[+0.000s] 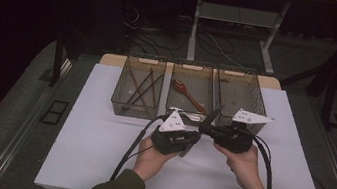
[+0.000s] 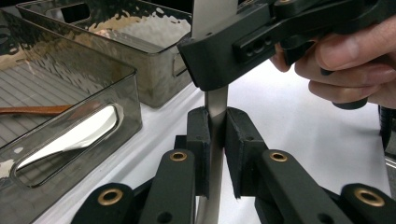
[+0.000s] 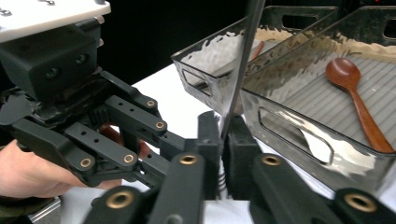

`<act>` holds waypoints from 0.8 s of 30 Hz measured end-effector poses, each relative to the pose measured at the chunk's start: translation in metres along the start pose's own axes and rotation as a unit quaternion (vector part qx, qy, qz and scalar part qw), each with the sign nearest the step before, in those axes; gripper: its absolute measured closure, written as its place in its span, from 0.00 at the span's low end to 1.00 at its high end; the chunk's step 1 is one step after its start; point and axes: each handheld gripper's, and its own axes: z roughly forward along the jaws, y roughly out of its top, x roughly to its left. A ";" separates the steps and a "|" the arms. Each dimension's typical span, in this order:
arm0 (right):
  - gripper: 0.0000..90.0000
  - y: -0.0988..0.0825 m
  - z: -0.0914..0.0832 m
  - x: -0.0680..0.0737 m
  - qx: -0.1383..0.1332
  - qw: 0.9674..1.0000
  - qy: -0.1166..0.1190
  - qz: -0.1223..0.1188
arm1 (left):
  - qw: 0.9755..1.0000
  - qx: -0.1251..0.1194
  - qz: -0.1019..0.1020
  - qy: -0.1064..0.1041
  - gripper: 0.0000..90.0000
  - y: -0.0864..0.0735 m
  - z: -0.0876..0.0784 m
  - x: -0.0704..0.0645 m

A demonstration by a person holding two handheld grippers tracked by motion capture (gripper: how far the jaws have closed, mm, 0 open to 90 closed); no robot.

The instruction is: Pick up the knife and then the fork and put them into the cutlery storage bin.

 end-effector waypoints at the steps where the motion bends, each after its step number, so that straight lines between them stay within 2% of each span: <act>1: 0.98 0.000 0.000 0.000 0.000 1.000 0.001 -0.001 | 1.000 0.000 -0.002 0.000 0.89 0.000 0.000 0.000; 7: 0.98 0.002 0.000 0.001 0.007 1.000 0.003 -0.012 | 1.000 -0.005 -0.003 -0.008 0.89 -0.001 0.000 0.001; 12: 0.98 0.003 -0.002 0.002 0.011 1.000 -0.001 -0.020 | 1.000 -0.010 0.007 -0.022 0.87 -0.003 0.000 0.004; 18: 0.98 0.005 -0.009 0.000 0.017 0.999 -0.020 -0.029 | 0.999 -0.004 0.022 -0.030 0.74 -0.007 -0.004 0.004; 24: 0.98 0.005 -0.017 -0.003 0.023 0.999 -0.034 -0.033 | 0.998 -0.004 0.046 -0.044 0.60 -0.014 -0.019 0.011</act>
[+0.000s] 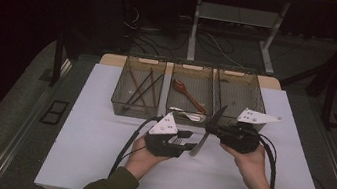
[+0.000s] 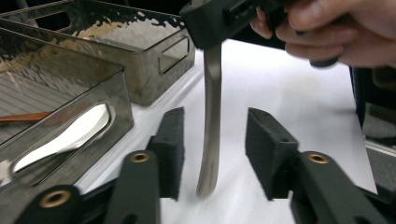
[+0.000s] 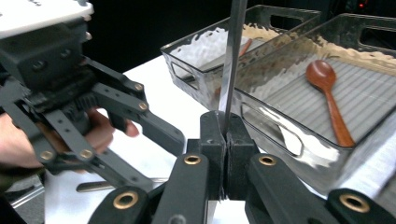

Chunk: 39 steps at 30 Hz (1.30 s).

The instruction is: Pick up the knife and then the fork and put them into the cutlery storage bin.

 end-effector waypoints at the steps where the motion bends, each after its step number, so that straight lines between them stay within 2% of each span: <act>1: 0.98 0.000 -0.001 -0.001 0.002 1.000 -0.003 -0.001 | 1.000 0.003 0.004 -0.001 0.58 -0.002 -0.004 0.001; 2: 0.98 0.000 -0.002 -0.002 0.004 1.000 -0.005 -0.001 | 1.000 0.006 0.009 0.002 0.56 -0.004 -0.008 0.002; 6: 0.98 -0.001 -0.006 -0.005 0.007 1.000 -0.012 -0.003 | 1.000 0.011 0.009 0.003 0.48 -0.015 -0.026 0.007; 9: 0.98 -0.001 -0.009 -0.008 0.008 1.000 -0.017 -0.002 | 1.000 0.014 -0.010 0.000 0.42 -0.027 -0.040 0.010; 16: 0.98 0.001 -0.017 -0.013 0.006 0.999 -0.034 -0.001 | 0.999 0.028 -0.023 0.017 0.27 -0.055 -0.074 0.009; 20: 0.98 0.003 -0.022 -0.017 0.006 0.999 -0.040 -0.004 | 0.999 0.028 -0.031 0.027 0.19 -0.065 -0.086 0.011; 21: 0.98 0.004 -0.023 -0.018 0.006 0.999 -0.043 -0.004 | 0.998 0.027 -0.038 0.031 0.16 -0.067 -0.088 0.012; 24: 0.98 0.008 -0.028 -0.021 0.011 0.999 -0.053 -0.008 | 0.998 0.030 -0.041 0.043 0.13 -0.072 -0.094 0.015; 30: 0.98 0.017 -0.039 -0.032 0.018 0.997 -0.070 -0.008 | 0.997 0.039 -0.058 0.039 0.00 -0.081 -0.101 0.017; 33: 0.98 0.024 -0.045 -0.038 0.013 0.997 -0.078 -0.005 | 0.996 0.047 -0.056 0.041 0.00 -0.082 -0.100 0.016; 39: 0.98 0.043 -0.060 -0.049 0.002 0.995 -0.095 -0.001 | 0.996 0.046 -0.060 0.042 0.00 -0.082 -0.099 0.016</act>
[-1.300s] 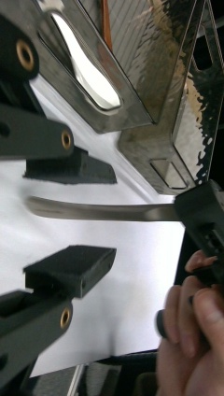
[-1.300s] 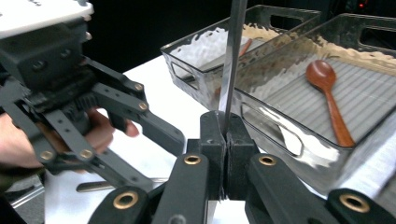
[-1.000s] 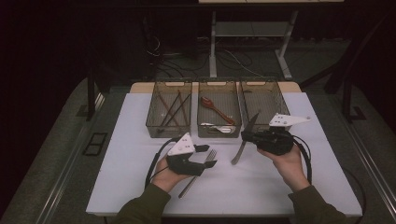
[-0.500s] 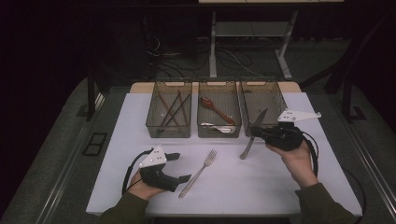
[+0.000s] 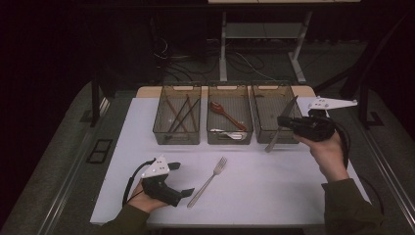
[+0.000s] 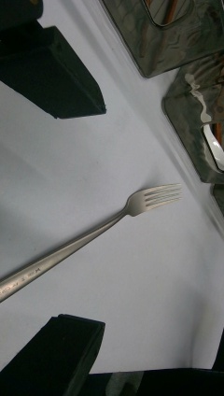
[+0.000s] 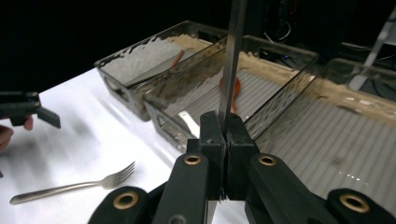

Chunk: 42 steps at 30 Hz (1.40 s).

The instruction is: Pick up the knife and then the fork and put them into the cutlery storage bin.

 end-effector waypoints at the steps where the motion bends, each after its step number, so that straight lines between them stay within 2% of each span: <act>1: 0.98 0.003 -0.002 -0.002 -0.002 1.000 -0.002 0.001 | 1.000 0.000 -0.001 0.001 0.00 0.000 0.000 0.000; 5: 0.98 0.016 -0.010 -0.010 -0.010 1.000 -0.010 0.001 | 1.000 0.001 0.003 0.003 0.00 0.001 0.000 0.000; 10: 0.98 0.030 -0.013 -0.021 -0.008 0.999 -0.031 -0.001 | 1.000 -0.001 0.003 0.003 0.00 0.001 0.000 -0.001; 15: 0.98 0.041 -0.011 -0.034 -0.001 0.999 -0.051 -0.006 | 1.000 0.004 0.010 0.003 0.00 0.001 0.001 -0.001; 19: 0.98 0.045 -0.006 -0.046 0.008 0.997 -0.071 -0.003 | 1.000 0.002 0.007 0.003 0.00 0.001 0.001 -0.001; 25: 0.98 0.040 0.004 -0.066 0.025 0.995 -0.093 0.008 | 1.000 0.004 0.008 -0.001 0.00 0.001 0.002 -0.001; 32: 0.98 0.031 0.012 -0.083 0.062 0.990 -0.122 0.020 | 1.000 0.005 0.005 -0.002 0.00 0.000 0.002 -0.001; 42: 0.98 0.010 0.015 -0.099 0.108 0.984 -0.135 0.032 | 1.000 0.004 0.005 -0.002 0.00 0.000 0.003 -0.002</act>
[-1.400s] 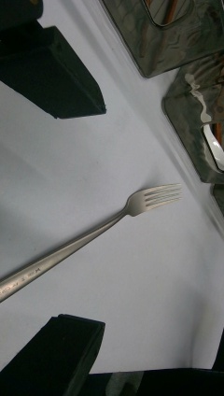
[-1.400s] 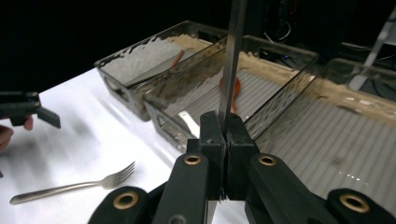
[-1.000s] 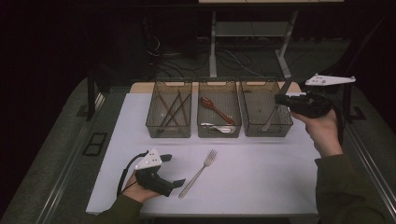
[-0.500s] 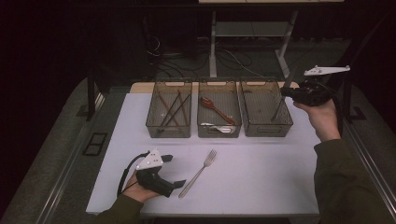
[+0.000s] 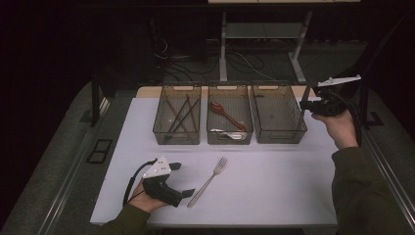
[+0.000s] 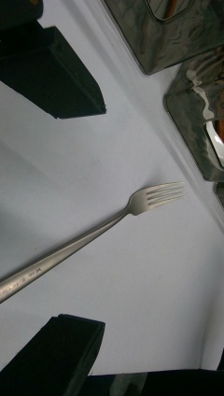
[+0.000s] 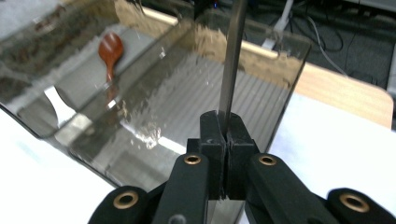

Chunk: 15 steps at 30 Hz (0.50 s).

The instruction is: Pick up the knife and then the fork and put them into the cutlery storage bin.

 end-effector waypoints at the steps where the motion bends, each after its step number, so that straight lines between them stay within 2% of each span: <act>1: 0.98 -0.001 0.001 -0.001 0.006 1.000 0.000 -0.001 | 1.000 0.001 0.000 0.000 0.00 0.000 0.000 0.000; 4: 0.98 -0.004 0.004 -0.003 0.023 1.000 -0.001 -0.004 | 1.000 0.004 0.000 0.000 0.00 0.000 0.000 0.000; 9: 0.98 -0.003 0.008 -0.003 0.018 1.000 -0.002 -0.002 | 1.000 0.003 0.000 -0.001 0.00 0.000 0.000 0.000; 15: 0.98 0.000 0.022 0.000 0.003 1.000 -0.003 -0.003 | 1.000 0.001 0.000 -0.001 0.00 0.000 0.000 0.000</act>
